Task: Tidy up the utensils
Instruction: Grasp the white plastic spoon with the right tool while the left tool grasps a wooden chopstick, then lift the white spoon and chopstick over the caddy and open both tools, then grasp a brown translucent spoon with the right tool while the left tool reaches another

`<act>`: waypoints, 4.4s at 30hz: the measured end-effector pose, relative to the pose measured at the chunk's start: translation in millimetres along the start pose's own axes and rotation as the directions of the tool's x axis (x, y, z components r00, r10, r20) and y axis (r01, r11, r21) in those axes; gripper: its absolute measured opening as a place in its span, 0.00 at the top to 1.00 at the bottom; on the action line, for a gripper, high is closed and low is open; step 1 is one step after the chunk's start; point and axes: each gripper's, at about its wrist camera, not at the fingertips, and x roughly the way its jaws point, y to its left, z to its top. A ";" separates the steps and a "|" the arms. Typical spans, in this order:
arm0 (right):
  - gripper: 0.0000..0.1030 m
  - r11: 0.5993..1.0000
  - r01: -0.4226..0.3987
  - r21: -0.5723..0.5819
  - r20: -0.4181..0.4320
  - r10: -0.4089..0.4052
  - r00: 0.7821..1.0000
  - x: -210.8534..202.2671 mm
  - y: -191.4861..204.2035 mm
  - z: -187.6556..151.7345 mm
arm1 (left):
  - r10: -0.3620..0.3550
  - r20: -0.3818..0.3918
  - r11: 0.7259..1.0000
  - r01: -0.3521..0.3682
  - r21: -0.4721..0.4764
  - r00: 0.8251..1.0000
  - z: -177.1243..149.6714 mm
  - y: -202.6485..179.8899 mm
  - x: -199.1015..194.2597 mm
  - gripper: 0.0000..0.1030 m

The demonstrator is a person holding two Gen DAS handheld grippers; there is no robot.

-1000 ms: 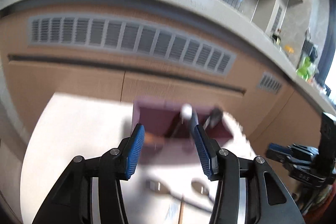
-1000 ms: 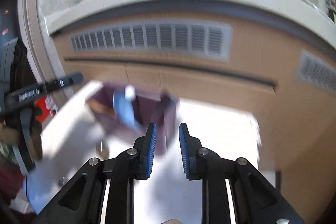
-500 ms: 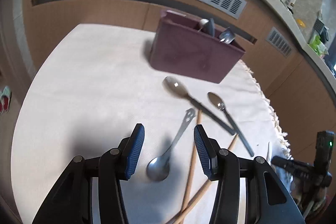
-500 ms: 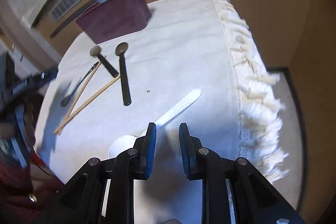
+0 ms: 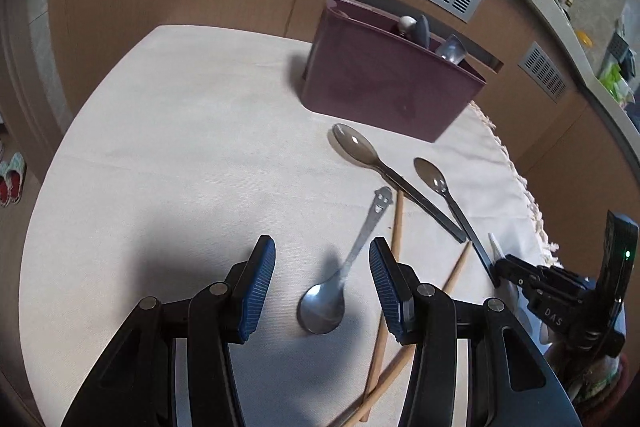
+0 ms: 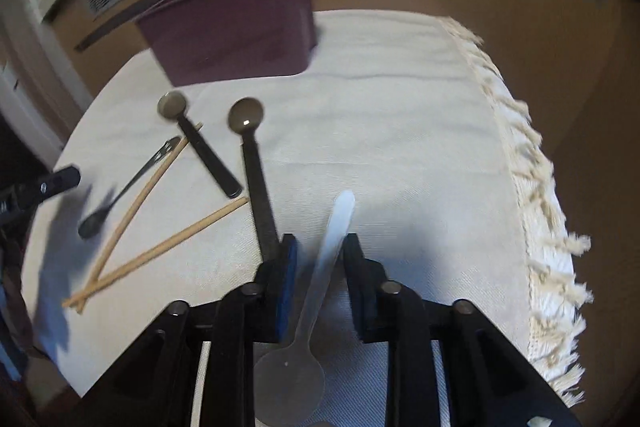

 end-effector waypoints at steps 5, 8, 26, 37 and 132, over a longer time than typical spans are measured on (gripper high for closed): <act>0.91 0.998 -0.064 0.031 0.017 0.063 0.998 -15.0 -14.6 -1.0 | -0.002 -0.050 0.995 0.007 0.103 0.999 -13.3 -11.5 -2.8 0.51; 0.91 0.996 -0.083 0.034 0.042 0.081 0.996 -24.4 -22.1 1.5 | 0.022 -0.055 0.985 -0.012 0.171 0.998 -27.9 -18.8 -8.0 0.51; 0.91 0.991 -0.132 0.023 0.123 0.128 0.984 -46.6 -29.4 -5.1 | 0.014 -0.191 0.882 0.078 0.465 0.981 -41.1 -107.8 30.8 0.75; 0.91 0.967 -0.241 0.080 0.169 0.225 0.960 -56.2 -46.8 -4.5 | -0.031 -0.183 0.900 0.107 0.422 0.983 -15.7 -114.3 33.9 0.95; 0.76 0.983 -0.072 -0.168 0.029 0.078 0.997 60.4 22.1 79.5 | -0.004 -0.041 1.000 0.004 0.000 0.999 57.3 -40.1 68.0 0.62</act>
